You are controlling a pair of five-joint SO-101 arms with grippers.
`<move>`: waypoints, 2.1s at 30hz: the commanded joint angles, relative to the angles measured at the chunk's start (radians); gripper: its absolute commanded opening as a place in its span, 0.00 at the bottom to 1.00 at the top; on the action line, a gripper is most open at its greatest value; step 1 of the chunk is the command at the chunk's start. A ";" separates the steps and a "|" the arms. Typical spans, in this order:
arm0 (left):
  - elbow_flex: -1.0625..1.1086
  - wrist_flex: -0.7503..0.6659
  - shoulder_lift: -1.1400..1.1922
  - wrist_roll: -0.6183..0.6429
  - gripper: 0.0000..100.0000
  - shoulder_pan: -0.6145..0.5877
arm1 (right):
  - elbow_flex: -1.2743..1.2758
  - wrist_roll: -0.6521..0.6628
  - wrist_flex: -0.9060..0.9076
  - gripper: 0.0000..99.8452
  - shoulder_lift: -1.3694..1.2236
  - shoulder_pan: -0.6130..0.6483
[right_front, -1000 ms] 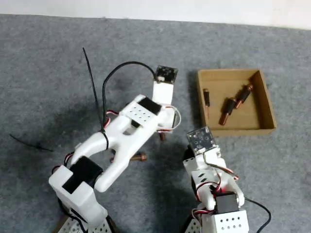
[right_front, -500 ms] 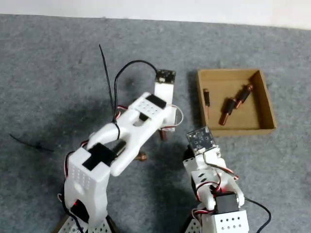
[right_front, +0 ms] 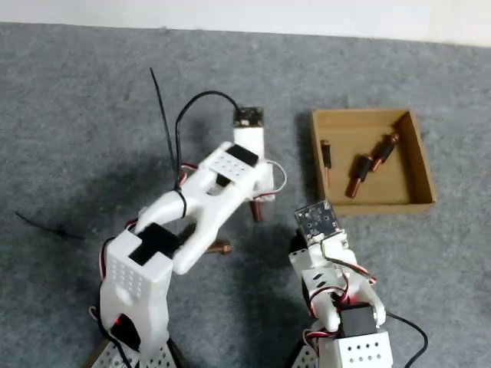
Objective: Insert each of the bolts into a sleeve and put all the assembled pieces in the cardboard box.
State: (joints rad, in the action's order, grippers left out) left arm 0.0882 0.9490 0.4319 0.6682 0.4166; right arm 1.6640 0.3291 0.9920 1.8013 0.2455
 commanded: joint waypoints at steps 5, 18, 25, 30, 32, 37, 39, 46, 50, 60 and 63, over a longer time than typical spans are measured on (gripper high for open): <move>-0.035 0.000 -0.005 0.061 0.11 -0.050 | 0.004 0.005 -0.039 0.01 0.004 -0.004; -0.108 0.005 0.077 0.066 0.08 -0.056 | 0.005 0.005 -0.039 0.01 0.004 -0.005; -0.280 0.164 0.188 0.068 0.00 -0.056 | 0.005 0.005 -0.039 0.01 0.004 -0.005; -0.302 0.218 0.197 0.058 0.00 -0.050 | 0.005 0.005 -0.039 0.01 0.004 -0.005; -0.308 0.216 0.196 0.032 0.00 -0.053 | 0.004 0.005 -0.041 0.01 0.004 -0.002; -0.274 0.215 0.113 0.003 0.00 -0.054 | 0.033 0.003 -0.137 0.01 0.004 -0.001; -0.234 0.213 0.047 0.003 0.00 -0.051 | 0.064 0.000 -0.206 0.01 0.004 -0.001; 0.008 0.157 -0.237 0.002 0.00 -0.053 | 0.148 -0.005 -0.395 0.01 0.001 0.110; 0.220 0.017 -0.443 0.002 0.00 -0.056 | 0.148 -0.005 -0.415 0.01 -0.002 0.173; 0.680 -0.238 -1.026 0.002 0.00 -0.058 | 0.148 -0.005 -0.470 0.01 -0.007 0.272; 0.789 -0.305 -1.181 0.003 0.00 -0.058 | 0.148 -0.005 -0.490 0.01 -0.007 0.272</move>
State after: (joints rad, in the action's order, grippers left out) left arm 0.7772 0.7357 -0.5148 0.6759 0.3675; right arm 1.6701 0.3291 0.5470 1.7998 0.5017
